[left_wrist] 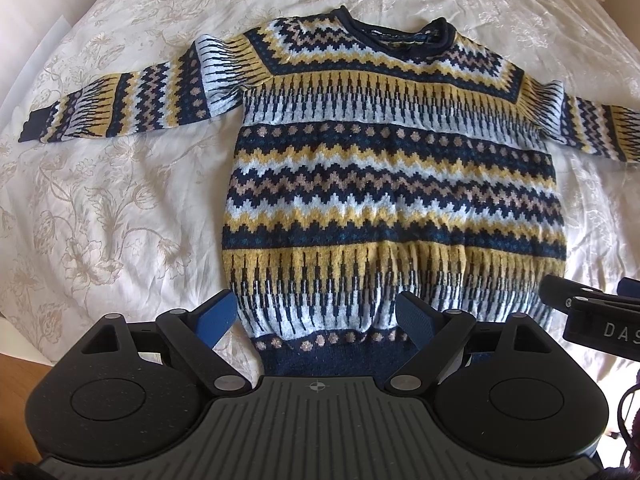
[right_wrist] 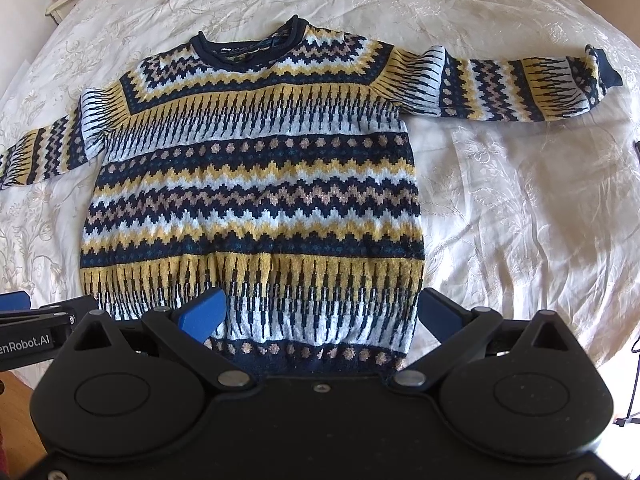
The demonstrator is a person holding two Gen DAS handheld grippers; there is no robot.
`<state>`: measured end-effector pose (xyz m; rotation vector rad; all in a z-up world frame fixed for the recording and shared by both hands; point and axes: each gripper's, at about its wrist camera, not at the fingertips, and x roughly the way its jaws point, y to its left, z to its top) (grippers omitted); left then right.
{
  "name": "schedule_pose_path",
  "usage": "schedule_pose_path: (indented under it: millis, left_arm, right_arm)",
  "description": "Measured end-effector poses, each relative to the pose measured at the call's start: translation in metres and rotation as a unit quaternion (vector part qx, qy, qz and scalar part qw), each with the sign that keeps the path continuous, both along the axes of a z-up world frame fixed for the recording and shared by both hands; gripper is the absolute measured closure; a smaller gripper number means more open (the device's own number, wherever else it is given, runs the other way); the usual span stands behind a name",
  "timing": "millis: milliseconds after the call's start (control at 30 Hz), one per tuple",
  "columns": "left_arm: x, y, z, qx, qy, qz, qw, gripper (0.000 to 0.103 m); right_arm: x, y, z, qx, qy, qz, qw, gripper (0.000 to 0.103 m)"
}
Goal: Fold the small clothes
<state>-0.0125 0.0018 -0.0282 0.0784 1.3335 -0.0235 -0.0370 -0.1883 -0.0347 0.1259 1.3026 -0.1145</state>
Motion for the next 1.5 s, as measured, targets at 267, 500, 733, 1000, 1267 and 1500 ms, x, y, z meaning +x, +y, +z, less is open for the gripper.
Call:
schedule_pose_path:
  millis: [267,500,733,1000,1267,1500]
  left_arm:
    - [0.015,0.002,-0.012,0.003,0.017,-0.004,0.9998,0.017]
    - [0.034,0.007,-0.025,0.006,0.036,-0.007,0.9993,0.017]
    - [0.058,0.007,-0.026,0.009,0.016,-0.015,0.9997,0.017]
    - [0.091,-0.004,-0.019,-0.003,-0.02,-0.04,0.999,0.017]
    - [0.105,-0.028,-0.014,0.005,-0.028,-0.009,0.9996,0.017]
    - [0.097,-0.06,-0.01,0.014,-0.022,0.045,0.9986,0.017]
  right_arm:
    - [0.011,0.002,-0.013,0.005,0.021,-0.004,1.0,0.001]
    - [0.027,0.005,-0.027,0.01,0.042,-0.008,0.999,0.001]
    - [0.045,-0.002,-0.04,0.026,0.049,-0.026,0.998,0.002]
    - [0.062,-0.038,-0.032,-0.008,0.012,-0.049,0.999,0.009]
    - [0.096,-0.133,-0.017,0.02,-0.013,-0.089,0.996,0.013]
    - [0.143,-0.241,-0.005,-0.016,-0.03,-0.068,0.997,0.013]
